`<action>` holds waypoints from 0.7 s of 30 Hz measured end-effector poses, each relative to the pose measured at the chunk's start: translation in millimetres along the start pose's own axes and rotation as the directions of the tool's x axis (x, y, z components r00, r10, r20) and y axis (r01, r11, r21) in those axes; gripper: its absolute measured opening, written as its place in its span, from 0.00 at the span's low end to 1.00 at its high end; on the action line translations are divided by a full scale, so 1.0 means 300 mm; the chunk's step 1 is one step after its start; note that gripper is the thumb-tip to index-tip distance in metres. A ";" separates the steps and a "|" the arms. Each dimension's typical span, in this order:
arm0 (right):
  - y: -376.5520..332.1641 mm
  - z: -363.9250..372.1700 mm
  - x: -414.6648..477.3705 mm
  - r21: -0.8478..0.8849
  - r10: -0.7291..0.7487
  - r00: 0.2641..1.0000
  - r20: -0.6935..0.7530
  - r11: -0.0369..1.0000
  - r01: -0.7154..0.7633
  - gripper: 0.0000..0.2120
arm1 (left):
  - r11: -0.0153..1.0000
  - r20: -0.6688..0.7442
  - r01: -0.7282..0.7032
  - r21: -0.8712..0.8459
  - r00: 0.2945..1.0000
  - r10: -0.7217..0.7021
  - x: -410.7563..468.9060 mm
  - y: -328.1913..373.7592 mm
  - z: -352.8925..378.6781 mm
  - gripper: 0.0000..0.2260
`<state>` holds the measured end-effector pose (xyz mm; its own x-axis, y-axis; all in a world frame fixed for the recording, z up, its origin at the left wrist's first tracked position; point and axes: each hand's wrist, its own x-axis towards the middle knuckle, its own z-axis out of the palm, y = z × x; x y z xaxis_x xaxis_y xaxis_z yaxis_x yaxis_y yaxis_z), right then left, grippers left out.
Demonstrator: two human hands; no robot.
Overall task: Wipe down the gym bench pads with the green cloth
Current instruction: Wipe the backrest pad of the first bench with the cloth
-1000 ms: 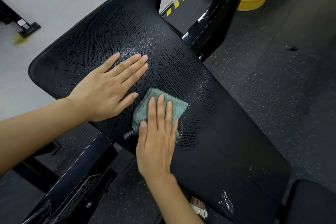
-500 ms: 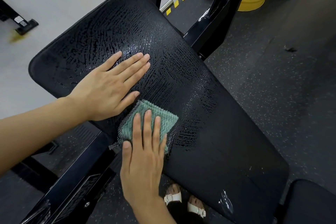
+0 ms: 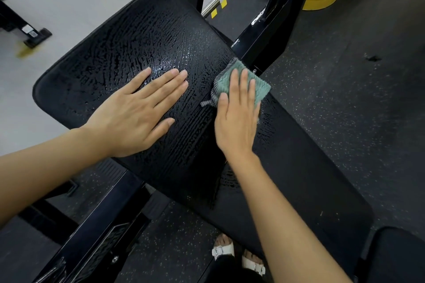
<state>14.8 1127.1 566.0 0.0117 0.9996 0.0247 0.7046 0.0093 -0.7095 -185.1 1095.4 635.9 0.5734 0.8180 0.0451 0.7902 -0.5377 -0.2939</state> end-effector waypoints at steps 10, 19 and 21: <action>0.008 0.044 -0.348 -0.038 -0.065 0.997 0.044 0.997 0.067 0.25 | 1.000 0.009 0.003 0.003 1.000 -0.003 0.000 0.004 -0.001 0.30; 0.043 0.060 -0.430 -0.048 -0.105 0.992 0.066 0.993 0.109 0.25 | 1.000 -0.005 -0.009 0.021 1.000 0.009 0.007 0.011 0.004 0.30; 0.048 0.043 -0.338 -0.037 -0.076 0.996 0.045 0.996 0.077 0.25 | 1.000 -0.002 -0.013 0.021 1.000 0.013 0.010 0.014 0.005 0.31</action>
<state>14.5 1026.3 544.1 -0.0738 0.9962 0.0463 0.7290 0.0856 -0.6792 -180.5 1096.0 633.4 0.5839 0.8107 0.0432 0.7782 -0.5438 -0.3143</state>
